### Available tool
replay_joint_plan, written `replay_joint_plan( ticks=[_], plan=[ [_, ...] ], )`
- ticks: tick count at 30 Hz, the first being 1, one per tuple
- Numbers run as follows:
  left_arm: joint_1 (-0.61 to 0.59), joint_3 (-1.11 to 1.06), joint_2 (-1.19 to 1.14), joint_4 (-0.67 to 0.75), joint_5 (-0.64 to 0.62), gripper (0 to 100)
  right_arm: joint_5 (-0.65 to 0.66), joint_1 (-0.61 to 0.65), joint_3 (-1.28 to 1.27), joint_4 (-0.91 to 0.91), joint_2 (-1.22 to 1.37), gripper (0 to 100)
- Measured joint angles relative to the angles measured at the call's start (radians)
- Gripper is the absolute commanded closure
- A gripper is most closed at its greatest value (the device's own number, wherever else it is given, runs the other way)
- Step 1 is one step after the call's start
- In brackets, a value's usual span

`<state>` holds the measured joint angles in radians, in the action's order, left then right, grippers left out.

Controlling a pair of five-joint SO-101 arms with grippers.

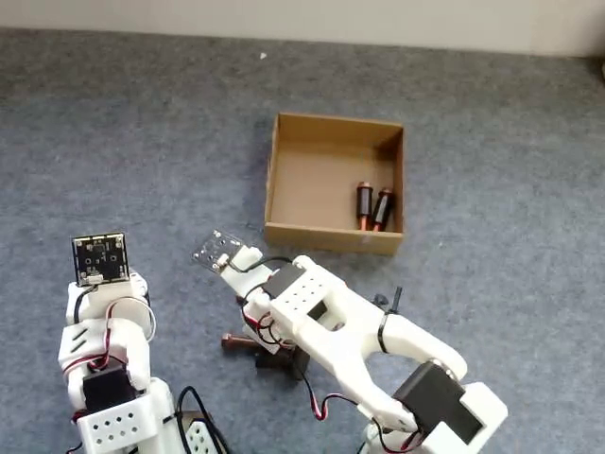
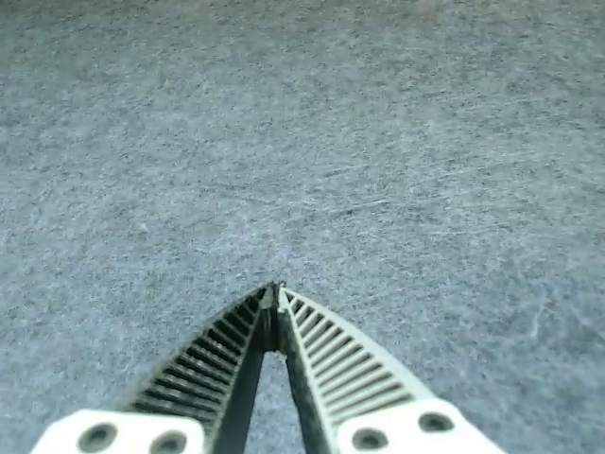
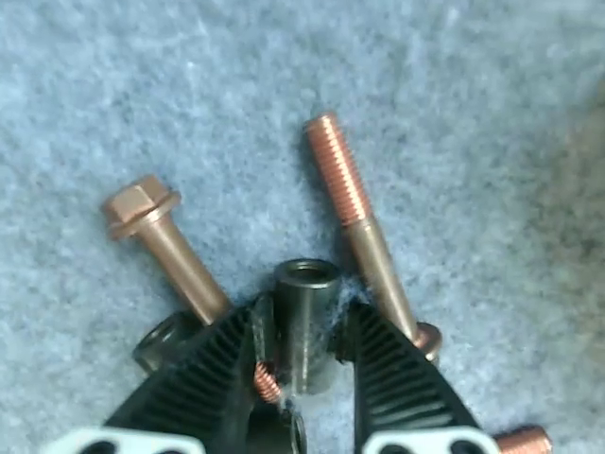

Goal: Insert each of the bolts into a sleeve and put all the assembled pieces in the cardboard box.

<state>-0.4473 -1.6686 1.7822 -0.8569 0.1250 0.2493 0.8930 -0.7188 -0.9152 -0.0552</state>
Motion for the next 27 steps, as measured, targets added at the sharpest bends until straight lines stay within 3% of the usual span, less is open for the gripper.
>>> replay_joint_plan(
  ticks=[7,15,27],
  plan=[
    [0.000,0.000,0.000,0.000,0.000,99,0.002,-0.005,0.000,0.000,0.000,92.2],
    [0.000,0.000,0.000,0.000,0.000,99,0.000,-0.011,0.005,-0.074,-0.020,99.3],
    [0.000,0.000,0.000,0.000,0.000,99,0.002,-0.143,0.002,-0.203,-0.445,99.3]
  ],
)
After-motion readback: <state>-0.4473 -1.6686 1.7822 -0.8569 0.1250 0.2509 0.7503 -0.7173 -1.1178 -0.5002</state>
